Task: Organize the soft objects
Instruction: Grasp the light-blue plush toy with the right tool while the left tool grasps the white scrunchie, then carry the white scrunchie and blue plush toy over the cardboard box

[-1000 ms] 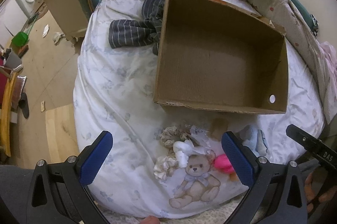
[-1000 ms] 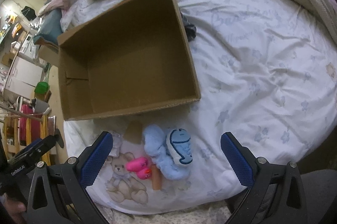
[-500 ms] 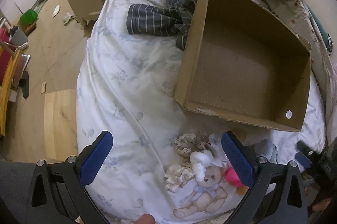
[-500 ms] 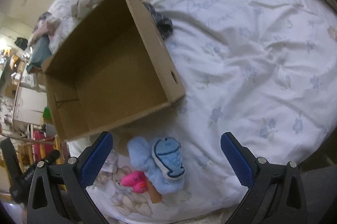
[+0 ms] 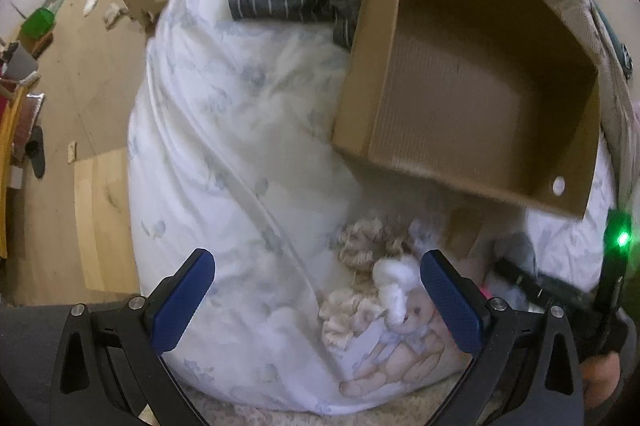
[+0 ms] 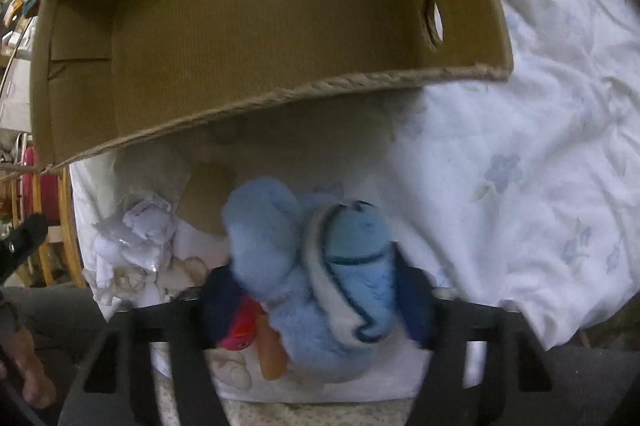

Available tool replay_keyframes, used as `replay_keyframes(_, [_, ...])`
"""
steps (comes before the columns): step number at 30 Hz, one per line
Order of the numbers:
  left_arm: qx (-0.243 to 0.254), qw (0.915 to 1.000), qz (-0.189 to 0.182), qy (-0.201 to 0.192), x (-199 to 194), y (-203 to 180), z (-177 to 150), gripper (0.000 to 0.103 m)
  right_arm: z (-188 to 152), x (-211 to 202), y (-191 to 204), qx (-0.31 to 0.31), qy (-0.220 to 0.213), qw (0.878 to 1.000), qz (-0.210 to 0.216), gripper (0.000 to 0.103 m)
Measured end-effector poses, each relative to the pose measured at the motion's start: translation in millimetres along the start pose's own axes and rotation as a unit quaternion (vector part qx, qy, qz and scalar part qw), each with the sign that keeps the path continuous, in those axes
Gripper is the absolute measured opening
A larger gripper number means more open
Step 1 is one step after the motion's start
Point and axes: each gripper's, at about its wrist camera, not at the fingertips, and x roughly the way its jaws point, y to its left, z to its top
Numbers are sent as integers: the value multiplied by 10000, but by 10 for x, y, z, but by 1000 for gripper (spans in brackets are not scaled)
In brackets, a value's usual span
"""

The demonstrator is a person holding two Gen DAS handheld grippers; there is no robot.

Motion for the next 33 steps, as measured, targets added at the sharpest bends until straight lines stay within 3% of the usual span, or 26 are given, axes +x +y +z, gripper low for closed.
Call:
replay_keyframes(3, [124, 9998, -43, 120, 49, -8, -58, 91, 14, -85, 22, -117, -223, 9997, 62, 40])
replay_keyframes(7, [291, 9993, -159, 145, 30, 11, -132, 84, 37, -272, -17, -15, -657, 9974, 285, 37])
replay_keyframes(10, [444, 9985, -236, 223, 39, 38, -209, 65, 37, -361, -42, 21, -858, 9955, 408, 36])
replay_keyframes(16, [1264, 9903, -361, 453, 62, -132, -406, 63, -10, -424, -151, 111, -874, 9946, 553, 36])
replay_keyframes(19, [1525, 9859, -240, 644, 206, -231, -474, 61, -52, -438, -82, 84, -901, 9942, 577, 36])
replay_keyframes(24, [1866, 9792, -83, 797, 394, -431, -489, 27, -85, -599, -183, -16, -885, 9943, 586, 36])
replay_keyframes(25, [1933, 9776, -111, 824, 409, -468, -505, 15, -89, -610, -185, -28, -883, 9943, 597, 36])
replay_keyframes(28, [2045, 9754, -174, 804, 374, -518, -576, 12, -127, -646, -188, -49, -896, 9938, 657, 36])
replay_keyframes(33, [1766, 9811, -303, 727, 166, -379, -633, 11, -213, -734, -204, -123, -939, 9923, 795, 36])
